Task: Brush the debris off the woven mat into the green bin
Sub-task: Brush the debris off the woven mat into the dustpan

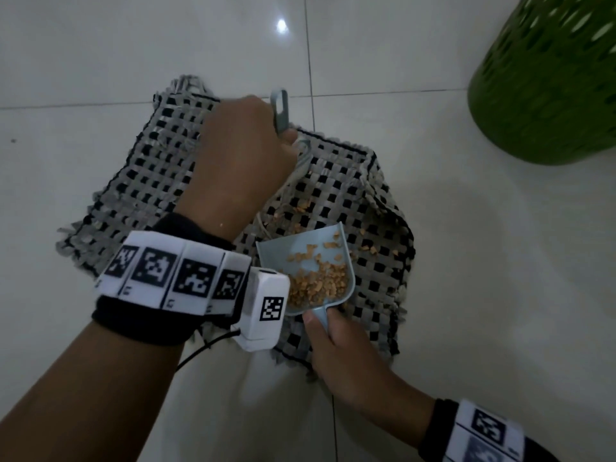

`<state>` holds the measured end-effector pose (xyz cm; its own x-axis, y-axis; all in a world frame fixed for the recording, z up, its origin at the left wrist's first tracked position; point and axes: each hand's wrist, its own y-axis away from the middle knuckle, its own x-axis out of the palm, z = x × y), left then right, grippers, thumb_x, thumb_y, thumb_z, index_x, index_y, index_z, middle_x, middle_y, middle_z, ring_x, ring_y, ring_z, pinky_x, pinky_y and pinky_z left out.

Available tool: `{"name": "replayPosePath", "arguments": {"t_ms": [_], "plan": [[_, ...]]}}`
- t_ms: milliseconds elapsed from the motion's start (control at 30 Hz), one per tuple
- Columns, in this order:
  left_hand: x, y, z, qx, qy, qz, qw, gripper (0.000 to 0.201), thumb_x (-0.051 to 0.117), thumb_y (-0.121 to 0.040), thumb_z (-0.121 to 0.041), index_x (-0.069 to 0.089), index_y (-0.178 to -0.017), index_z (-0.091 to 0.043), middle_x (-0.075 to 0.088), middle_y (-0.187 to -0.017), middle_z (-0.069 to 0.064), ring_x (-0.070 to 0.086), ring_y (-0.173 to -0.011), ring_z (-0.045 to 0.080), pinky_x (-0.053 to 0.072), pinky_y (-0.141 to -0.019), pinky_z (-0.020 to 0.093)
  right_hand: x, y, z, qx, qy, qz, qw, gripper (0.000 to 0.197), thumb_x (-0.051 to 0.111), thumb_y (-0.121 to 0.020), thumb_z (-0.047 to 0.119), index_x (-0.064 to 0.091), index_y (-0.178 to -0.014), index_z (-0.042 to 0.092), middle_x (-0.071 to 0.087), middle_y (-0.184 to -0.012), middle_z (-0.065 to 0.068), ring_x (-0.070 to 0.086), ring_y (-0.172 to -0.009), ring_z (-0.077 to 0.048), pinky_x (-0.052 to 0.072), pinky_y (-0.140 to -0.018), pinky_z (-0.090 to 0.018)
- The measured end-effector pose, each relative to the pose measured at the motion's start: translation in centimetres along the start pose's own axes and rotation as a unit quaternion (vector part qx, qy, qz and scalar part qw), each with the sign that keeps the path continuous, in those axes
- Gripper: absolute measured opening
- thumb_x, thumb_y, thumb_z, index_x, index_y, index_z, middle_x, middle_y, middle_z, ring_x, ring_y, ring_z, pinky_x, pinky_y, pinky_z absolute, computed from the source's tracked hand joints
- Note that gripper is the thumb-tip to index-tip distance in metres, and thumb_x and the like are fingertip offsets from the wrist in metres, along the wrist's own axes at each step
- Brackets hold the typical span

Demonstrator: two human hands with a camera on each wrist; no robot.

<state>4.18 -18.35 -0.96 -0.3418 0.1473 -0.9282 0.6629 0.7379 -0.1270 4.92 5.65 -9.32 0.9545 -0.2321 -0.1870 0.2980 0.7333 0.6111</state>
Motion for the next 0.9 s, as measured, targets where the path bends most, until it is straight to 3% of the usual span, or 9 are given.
{"name": "replayPosePath", "arguments": {"t_ms": [100,233,300,367,467,533,667,767,900], "plan": [[0.7,-0.4,-1.0,0.031,0.018,-0.039,0.999,0.035,0.057,-0.098,-0.038,0.076,-0.101,-0.008,0.072,-0.084,0.004,0.061,-0.067,0.015,0.044,-0.061,0.023,0.0,0.0,0.0,-0.003,0.007,-0.002,1.000,0.038,0.040,-0.104,0.041,0.043,-0.074,0.017,0.038,-0.055,0.004,0.035,-0.046,-0.010,0.027,-0.044,-0.019],[2.3,0.1,-0.9,0.011,-0.013,0.002,1.000,0.039,0.056,-0.099,-0.038,0.069,-0.081,-0.006,0.047,-0.058,-0.004,0.038,-0.049,0.006,0.022,-0.047,0.018,0.0,-0.1,-0.1,-0.005,0.013,0.002,1.000,0.039,0.040,-0.104,0.043,0.044,-0.076,0.016,0.037,-0.055,0.004,0.034,-0.045,-0.010,0.028,-0.046,-0.021],[2.2,0.3,-0.6,-0.001,-0.023,0.022,0.999,0.038,0.056,-0.098,-0.038,0.057,-0.072,-0.010,0.036,-0.055,-0.006,0.035,-0.049,0.008,0.022,-0.048,0.022,0.0,-0.1,-0.1,-0.012,0.007,0.000,1.000,0.038,0.040,-0.104,0.042,0.043,-0.074,0.018,0.038,-0.053,0.006,0.033,-0.044,-0.006,0.027,-0.045,-0.019],[1.4,0.6,-0.5,-0.011,-0.035,0.057,0.998,0.045,0.057,-0.098,-0.036,0.047,-0.062,-0.011,0.035,-0.054,-0.004,0.037,-0.049,0.014,0.024,-0.049,0.025,-0.1,-0.1,-0.1,-0.018,0.008,0.000,1.000,0.038,0.040,-0.104,0.042,0.042,-0.072,0.021,0.041,-0.051,0.009,0.034,-0.045,-0.006,0.027,-0.045,-0.020],[0.0,0.7,-0.1,-0.030,-0.032,0.087,0.995,0.049,0.060,-0.097,-0.032,0.043,-0.055,-0.014,0.040,-0.051,-0.001,0.033,-0.043,0.008,0.022,-0.044,0.024,-0.1,0.0,-0.1,-0.020,0.002,0.006,1.000,0.037,0.039,-0.104,0.042,0.041,-0.071,0.025,0.042,-0.051,0.010,0.036,-0.048,-0.010,0.028,-0.046,-0.021],[-0.7,0.6,0.1,-0.041,-0.012,0.066,0.997,0.044,0.060,-0.096,-0.036,0.054,-0.060,-0.012,0.052,-0.056,0.002,0.039,-0.044,0.008,0.026,-0.044,0.023,-0.1,0.0,-0.1,-0.020,0.001,0.006,1.000,0.037,0.039,-0.104,0.043,0.042,-0.071,0.026,0.043,-0.052,0.011,0.036,-0.050,-0.011,0.028,-0.046,-0.020],[-0.3,0.3,-0.1,0.002,0.040,-0.022,0.999,0.037,0.057,-0.098,-0.039,0.077,-0.092,-0.007,0.073,-0.080,0.006,0.064,-0.063,0.015,0.046,-0.056,0.024,-0.1,0.0,-0.1,-0.022,0.007,0.001,1.000,0.036,0.039,-0.104,0.043,0.043,-0.073,0.025,0.044,-0.053,0.010,0.036,-0.049,-0.008,0.027,-0.046,-0.019],[0.9,0.9,-0.3,0.014,0.029,0.027,0.999,0.038,0.057,-0.099,-0.039,0.076,-0.094,-0.006,0.073,-0.082,0.010,0.064,-0.067,0.018,0.044,-0.059,0.026,-0.1,0.1,-0.1,-0.023,0.010,-0.003,1.000,0.037,0.040,-0.104,0.042,0.043,-0.073,0.022,0.041,-0.052,0.008,0.036,-0.048,-0.010,0.028,-0.047,-0.021],[0.0,2.4,1.1,-0.007,0.022,0.140,0.990,0.040,0.060,-0.096,-0.043,0.076,-0.090,-0.007,0.073,-0.080,0.014,0.066,-0.066,0.025,0.055,-0.062,0.036,-0.2,0.2,0.1,-0.024,0.003,-0.002,1.000,0.039,0.040,-0.104,0.041,0.043,-0.073,0.017,0.039,-0.051,0.007,0.038,-0.050,-0.015,0.029,-0.046,-0.023]]}}
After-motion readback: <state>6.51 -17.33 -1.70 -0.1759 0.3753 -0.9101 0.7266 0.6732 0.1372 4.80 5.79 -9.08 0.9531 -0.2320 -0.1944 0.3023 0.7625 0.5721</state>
